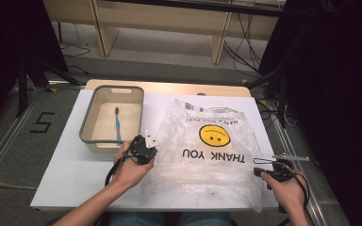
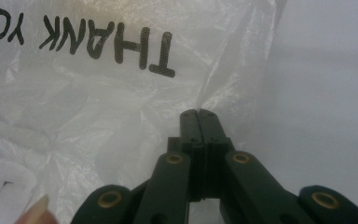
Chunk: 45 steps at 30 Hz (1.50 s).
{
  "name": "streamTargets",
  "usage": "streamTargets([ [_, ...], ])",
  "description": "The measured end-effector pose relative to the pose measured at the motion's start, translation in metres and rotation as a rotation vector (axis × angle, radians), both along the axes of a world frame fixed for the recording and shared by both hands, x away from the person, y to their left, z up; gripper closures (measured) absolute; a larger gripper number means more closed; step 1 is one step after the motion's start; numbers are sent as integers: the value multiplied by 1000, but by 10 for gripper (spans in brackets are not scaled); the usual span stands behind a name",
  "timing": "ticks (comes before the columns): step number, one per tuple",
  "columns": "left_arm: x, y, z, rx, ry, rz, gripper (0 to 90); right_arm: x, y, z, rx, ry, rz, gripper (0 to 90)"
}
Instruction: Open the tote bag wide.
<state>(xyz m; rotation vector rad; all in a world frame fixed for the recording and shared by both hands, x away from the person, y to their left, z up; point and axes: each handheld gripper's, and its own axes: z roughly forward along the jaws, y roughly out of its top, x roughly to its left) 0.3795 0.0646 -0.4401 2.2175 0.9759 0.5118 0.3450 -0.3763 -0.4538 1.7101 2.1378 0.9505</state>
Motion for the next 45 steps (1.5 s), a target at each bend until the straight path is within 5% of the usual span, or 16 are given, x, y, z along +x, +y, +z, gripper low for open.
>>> streamTargets([
  [4,-14,7,6,-56,60,8,601,-1,-1,-1,1,3,0,900],
  [6,-22,7,5,-41,80,7,495,-1,-1,-1,1,4,0,900],
  [8,-30,5,-1,-23,142,-14,407,-1,0,-1,1,5,-1,900],
  [12,-33,3,-21,18,241,-27,379,-1,1,-1,2,9,-3,900],
  [16,-29,0,-32,70,271,-36,467,-1,1,-1,0,12,2,900],
  [28,-27,-11,-33,84,230,-59,893,-1,1,-2,1,19,6,900],
  [32,-23,-10,-32,73,226,-53,897,-1,1,-2,0,20,9,900],
  [40,-4,-10,-14,60,111,-3,898,-2,1,0,-2,7,5,900],
  [45,5,-9,-13,50,100,16,899,-3,1,1,2,-1,-2,900],
])
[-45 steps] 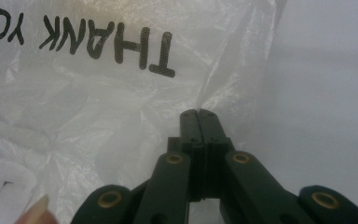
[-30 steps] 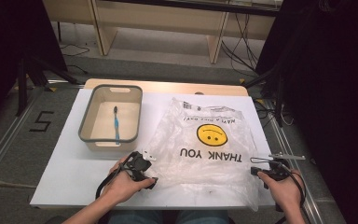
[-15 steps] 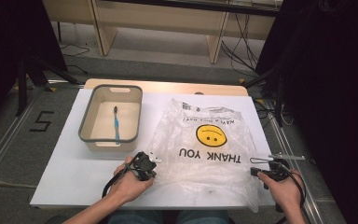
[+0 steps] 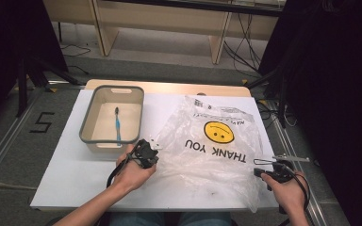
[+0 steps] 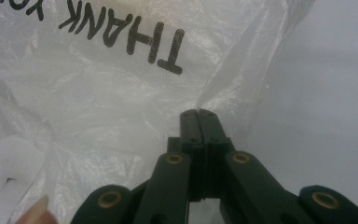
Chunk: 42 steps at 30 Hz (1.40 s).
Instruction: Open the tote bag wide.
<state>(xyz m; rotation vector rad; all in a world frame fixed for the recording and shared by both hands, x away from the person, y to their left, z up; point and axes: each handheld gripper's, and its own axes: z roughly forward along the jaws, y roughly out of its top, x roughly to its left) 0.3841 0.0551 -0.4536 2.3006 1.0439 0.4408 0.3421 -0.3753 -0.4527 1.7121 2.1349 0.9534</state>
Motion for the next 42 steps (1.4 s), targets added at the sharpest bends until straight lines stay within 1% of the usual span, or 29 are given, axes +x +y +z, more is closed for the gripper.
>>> streamTargets([
  [2,3,1,1,-2,-2,7,899,0,0,1,0,-5,1,900],
  [7,13,0,6,-8,-36,36,899,0,2,3,0,-18,1,900],
  [12,25,-5,9,2,-76,60,899,-2,4,6,8,-50,-6,900],
  [13,27,-5,9,8,-79,61,899,-2,5,7,9,-55,-6,900],
  [15,33,-7,11,18,-98,75,898,-3,6,9,7,-67,-3,900],
  [19,45,-9,14,4,-102,106,899,-4,10,10,16,-87,9,900],
  [22,52,-12,17,-5,-112,126,899,-4,14,10,14,-91,22,900],
  [26,60,-14,23,-32,-119,154,899,-4,21,9,13,-76,47,900],
  [28,64,-15,25,-50,-129,172,899,-4,23,8,13,-75,61,900],
  [29,66,-15,26,-61,-127,181,899,-4,24,8,13,-72,66,900],
  [30,68,-15,27,-62,-125,180,898,-4,25,7,13,-69,76,900],
  [33,70,-16,27,-73,-140,194,898,-3,29,5,7,-60,99,900],
  [35,72,-16,28,-74,-149,200,898,-3,32,3,7,-43,108,900],
  [39,76,-15,27,-75,-155,211,898,-3,37,1,8,-32,138,896],
  [42,77,-14,26,-78,-154,206,897,-3,40,-1,8,-19,159,886],
])
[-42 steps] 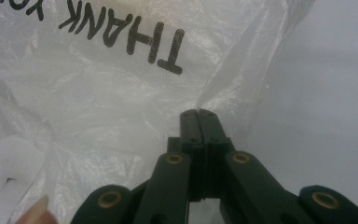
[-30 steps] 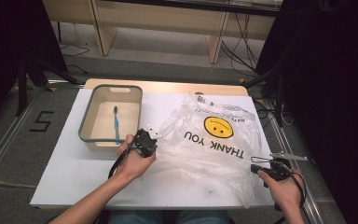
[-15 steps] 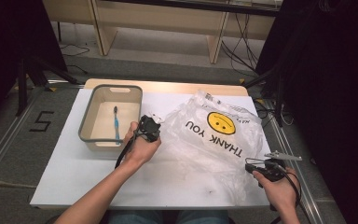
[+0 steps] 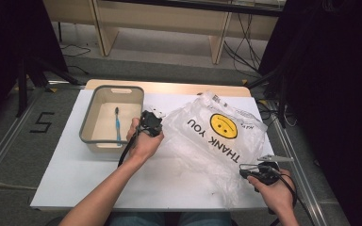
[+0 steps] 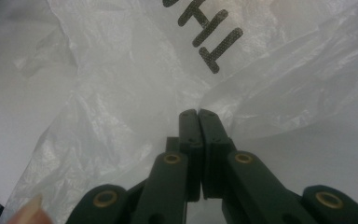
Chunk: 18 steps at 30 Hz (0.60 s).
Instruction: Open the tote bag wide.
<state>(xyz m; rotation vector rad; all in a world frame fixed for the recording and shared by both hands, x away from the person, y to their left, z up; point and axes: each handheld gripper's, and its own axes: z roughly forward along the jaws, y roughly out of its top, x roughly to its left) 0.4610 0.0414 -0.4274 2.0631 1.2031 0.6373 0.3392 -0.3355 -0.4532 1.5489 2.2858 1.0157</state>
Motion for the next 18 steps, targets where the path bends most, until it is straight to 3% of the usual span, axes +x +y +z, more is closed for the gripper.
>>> streamTargets([
  [5,-2,1,2,-10,-23,-9,888,0,1,-1,0,7,6,839],
  [9,-6,4,6,-28,-35,-29,809,0,0,-1,-7,-11,5,777],
  [18,-20,7,13,-35,-111,-84,588,-4,-3,11,-12,-118,-27,639],
])
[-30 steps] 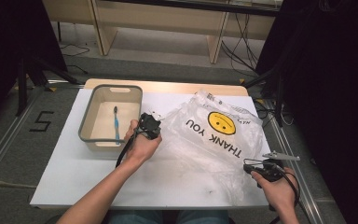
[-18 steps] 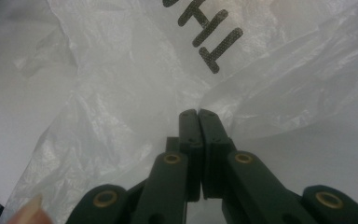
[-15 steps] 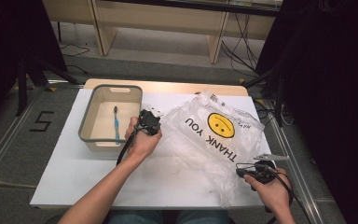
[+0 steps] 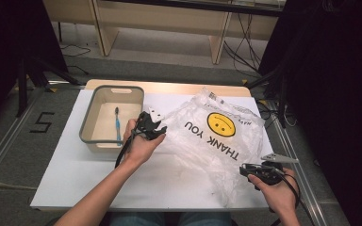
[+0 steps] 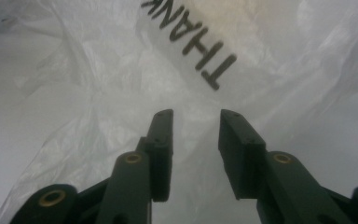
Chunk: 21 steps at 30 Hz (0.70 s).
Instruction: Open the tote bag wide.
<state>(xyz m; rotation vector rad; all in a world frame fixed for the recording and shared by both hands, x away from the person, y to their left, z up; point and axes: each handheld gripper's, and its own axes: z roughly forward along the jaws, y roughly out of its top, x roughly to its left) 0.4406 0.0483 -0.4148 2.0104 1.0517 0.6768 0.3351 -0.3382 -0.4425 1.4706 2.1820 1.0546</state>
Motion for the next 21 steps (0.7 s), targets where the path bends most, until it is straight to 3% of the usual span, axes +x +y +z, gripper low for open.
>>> streamTargets([
  [6,-13,4,4,-18,-8,-54,534,0,-6,7,-37,-121,-18,529],
  [11,-26,9,2,-46,1,-98,465,0,-7,14,-32,-201,-13,462],
  [17,-44,10,-8,-32,34,-178,402,3,4,15,-40,-210,47,431],
  [21,-55,12,-15,-28,46,-204,401,7,13,15,-47,-203,77,427],
])
